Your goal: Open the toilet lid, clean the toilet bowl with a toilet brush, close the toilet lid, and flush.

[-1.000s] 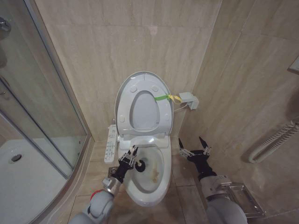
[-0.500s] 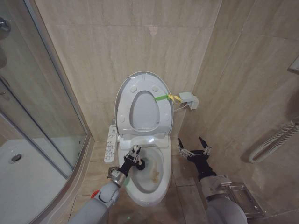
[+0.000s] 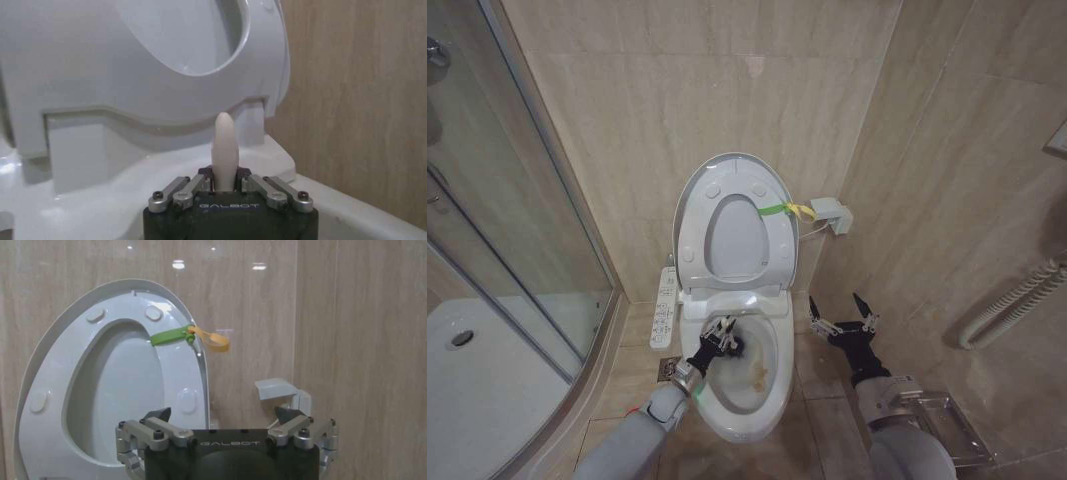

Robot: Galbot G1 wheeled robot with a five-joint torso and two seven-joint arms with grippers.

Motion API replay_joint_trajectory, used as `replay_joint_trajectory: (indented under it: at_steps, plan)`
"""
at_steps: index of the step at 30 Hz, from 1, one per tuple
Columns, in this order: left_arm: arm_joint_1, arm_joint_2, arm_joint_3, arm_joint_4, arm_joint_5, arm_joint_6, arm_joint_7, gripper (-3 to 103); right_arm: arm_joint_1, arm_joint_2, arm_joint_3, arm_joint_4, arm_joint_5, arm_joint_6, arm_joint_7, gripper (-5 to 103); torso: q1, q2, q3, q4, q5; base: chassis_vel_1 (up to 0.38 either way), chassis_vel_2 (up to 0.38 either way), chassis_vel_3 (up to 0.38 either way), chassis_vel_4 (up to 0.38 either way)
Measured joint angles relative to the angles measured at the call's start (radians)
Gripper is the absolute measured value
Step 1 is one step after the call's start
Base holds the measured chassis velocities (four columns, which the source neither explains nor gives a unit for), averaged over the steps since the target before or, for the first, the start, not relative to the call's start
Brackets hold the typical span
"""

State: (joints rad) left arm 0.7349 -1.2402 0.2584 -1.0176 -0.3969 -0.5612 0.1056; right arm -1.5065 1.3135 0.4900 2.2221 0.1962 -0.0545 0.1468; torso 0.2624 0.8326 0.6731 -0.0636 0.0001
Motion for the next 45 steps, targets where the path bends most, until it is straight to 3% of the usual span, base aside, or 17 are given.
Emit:
replay_joint_trajectory:
  at_steps: [11, 19, 34, 40, 45]
  plan:
    - [-0.029, -0.025, 0.024, 0.075, 0.005, -0.054, 0.058, 20, 0.000, 0.000, 0.000, 0.000, 0.000, 0.000, 0.000, 100, 0.000, 0.000, 0.000, 0.0001, 0.0000, 0.000, 0.000, 0.000, 0.000]
    - [0.036, -0.005, -0.020, -0.093, 0.089, -0.066, 0.015, 20, 0.000, 0.000, 0.000, 0.000, 0.000, 0.000, 0.000, 100, 0.000, 0.000, 0.000, -0.0001, 0.0000, 0.000, 0.000, 0.000, 0.000]
    - [0.172, 0.007, -0.008, -0.367, 0.130, -0.017, -0.061, 20, 0.000, 0.000, 0.000, 0.000, 0.000, 0.000, 0.000, 100, 0.000, 0.000, 0.000, 0.0000, 0.0000, 0.000, 0.000, 0.000, 0.000]
    - [0.171, -0.017, 0.020, -0.373, 0.128, -0.007, -0.066, 20, 0.000, 0.000, 0.000, 0.000, 0.000, 0.000, 0.000, 100, 0.000, 0.000, 0.000, 0.0000, 0.0000, 0.000, 0.000, 0.000, 0.000]
    - [0.156, -0.028, 0.034, -0.306, 0.094, -0.018, -0.033, 20, 0.000, 0.000, 0.000, 0.000, 0.000, 0.000, 0.000, 100, 0.000, 0.000, 0.000, 0.0000, 0.0000, 0.000, 0.000, 0.000, 0.000]
